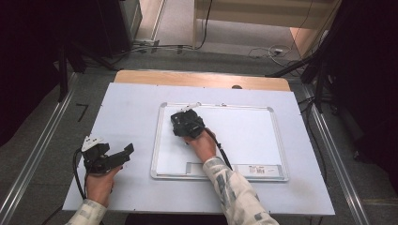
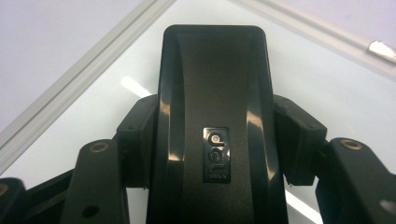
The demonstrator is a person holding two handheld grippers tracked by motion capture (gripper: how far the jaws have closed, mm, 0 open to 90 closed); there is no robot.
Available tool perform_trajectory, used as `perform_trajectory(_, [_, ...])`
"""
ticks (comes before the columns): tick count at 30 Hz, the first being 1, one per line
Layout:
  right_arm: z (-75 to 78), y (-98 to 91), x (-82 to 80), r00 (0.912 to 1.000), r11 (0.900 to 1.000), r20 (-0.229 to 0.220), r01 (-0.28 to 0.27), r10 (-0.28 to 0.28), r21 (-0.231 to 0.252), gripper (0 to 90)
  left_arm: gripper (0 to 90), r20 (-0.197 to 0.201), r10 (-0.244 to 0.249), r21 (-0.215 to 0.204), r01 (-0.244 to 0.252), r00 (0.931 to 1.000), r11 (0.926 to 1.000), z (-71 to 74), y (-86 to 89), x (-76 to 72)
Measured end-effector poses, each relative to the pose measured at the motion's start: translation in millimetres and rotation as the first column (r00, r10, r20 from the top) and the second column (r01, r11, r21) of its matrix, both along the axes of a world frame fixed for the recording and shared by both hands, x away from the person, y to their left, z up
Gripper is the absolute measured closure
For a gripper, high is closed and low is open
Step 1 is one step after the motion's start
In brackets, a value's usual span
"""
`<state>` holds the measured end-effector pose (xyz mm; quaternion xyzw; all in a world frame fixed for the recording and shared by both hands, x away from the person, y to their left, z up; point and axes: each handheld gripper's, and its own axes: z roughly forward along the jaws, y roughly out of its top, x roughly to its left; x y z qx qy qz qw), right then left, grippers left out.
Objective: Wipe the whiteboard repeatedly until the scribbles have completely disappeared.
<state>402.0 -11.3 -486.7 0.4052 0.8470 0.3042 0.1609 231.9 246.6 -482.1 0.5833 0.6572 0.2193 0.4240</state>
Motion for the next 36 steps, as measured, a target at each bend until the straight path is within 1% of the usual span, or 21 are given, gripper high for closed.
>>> perform_trajectory(1, [0.0, -0.5, 5.9, 0.9999, 0.9999, 0.000, 0.010, -0.010, 0.005, 37.3, 6.1, 0.002, 0.003, -0.001, -0.003, 1.0000, 1.0000, 0.1, 0.2, -0.5])
perform_trajectory(2, [0.4, -1.3, 11.7, 0.9998, 0.9998, 0.002, 0.020, -0.020, -0.002, 37.3, 6.1, 0.003, 0.002, 0.000, -0.002, 1.0000, 1.0000, 0.1, 0.6, -0.9])
perform_trajectory(5, [1.1, -0.9, 25.4, 0.9988, 0.9988, 0.001, 0.049, -0.049, -0.002, 37.3, 6.1, -0.001, 0.005, 0.000, -0.005, 1.0000, 1.0000, -0.3, 1.6, -0.7])
perform_trajectory(8, [1.3, 2.4, 30.7, 0.9988, 0.9987, 0.005, 0.049, -0.049, -0.011, 37.4, 6.2, -0.003, 0.004, 0.000, -0.004, 1.0000, 1.0000, -0.8, 1.1, 0.5])
perform_trajectory(10, [1.3, 3.1, 29.9, 0.9986, 0.9985, 0.006, 0.053, -0.053, -0.011, 37.3, 6.2, -0.004, -0.002, 0.003, 0.002, 1.0000, 1.0000, -0.6, 0.1, 1.3])
perform_trajectory(12, [1.4, 4.7, 25.0, 0.9995, 0.9993, 0.004, 0.033, -0.033, -0.018, 37.3, 6.2, -0.002, -0.003, 0.003, 0.003, 1.0000, 1.0000, -0.5, -0.8, 2.1])
perform_trajectory(15, [0.9, 8.5, 9.2, 0.9999, 0.9998, -0.001, -0.010, 0.010, -0.017, 37.3, 6.1, -0.004, -0.004, 0.003, 0.004, 1.0000, 1.0000, -0.9, -1.0, 3.2])
perform_trajectory(18, [0.4, 8.3, -6.5, 0.9994, 0.9993, -0.002, -0.034, 0.034, -0.017, 37.4, 6.2, -0.004, -0.003, -0.002, 0.003, 1.0000, 1.0000, -1.0, -1.5, 4.2])
perform_trajectory(21, [0.4, 6.0, -19.0, 0.9990, 0.9989, -0.009, -0.044, 0.044, -0.017, 37.4, 6.2, -0.003, -0.006, 0.001, 0.006, 1.0000, 1.0000, -1.1, -2.9, 5.8])
perform_trajectory(27, [1.1, 2.2, -27.6, 0.9994, 0.9994, -0.015, -0.033, 0.032, -0.015, 37.5, 6.2, 0.003, -0.007, 0.001, 0.007, 1.0000, 1.0000, -0.1, -3.8, 5.6])
perform_trajectory(33, [2.1, 4.5, -35.0, 0.9984, 0.9968, 0.010, -0.056, 0.056, -0.058, 37.5, 6.2, 0.000, -0.006, 0.002, 0.006, 1.0000, 1.0000, -0.1, -3.5, 5.5])
perform_trajectory(34, [2.3, 5.1, -36.6, 0.9982, 0.9961, 0.020, -0.055, 0.056, -0.069, 37.5, 6.2, 0.001, -0.006, 0.003, 0.006, 1.0000, 1.0000, -0.1, -3.4, 5.4])
perform_trajectory(36, [3.1, 7.7, -41.8, 0.9960, 0.9918, 0.061, -0.059, 0.066, -0.113, 37.5, 6.2, 0.001, -0.005, 0.004, 0.005, 1.0000, 1.0000, 0.0, -3.3, 5.2])
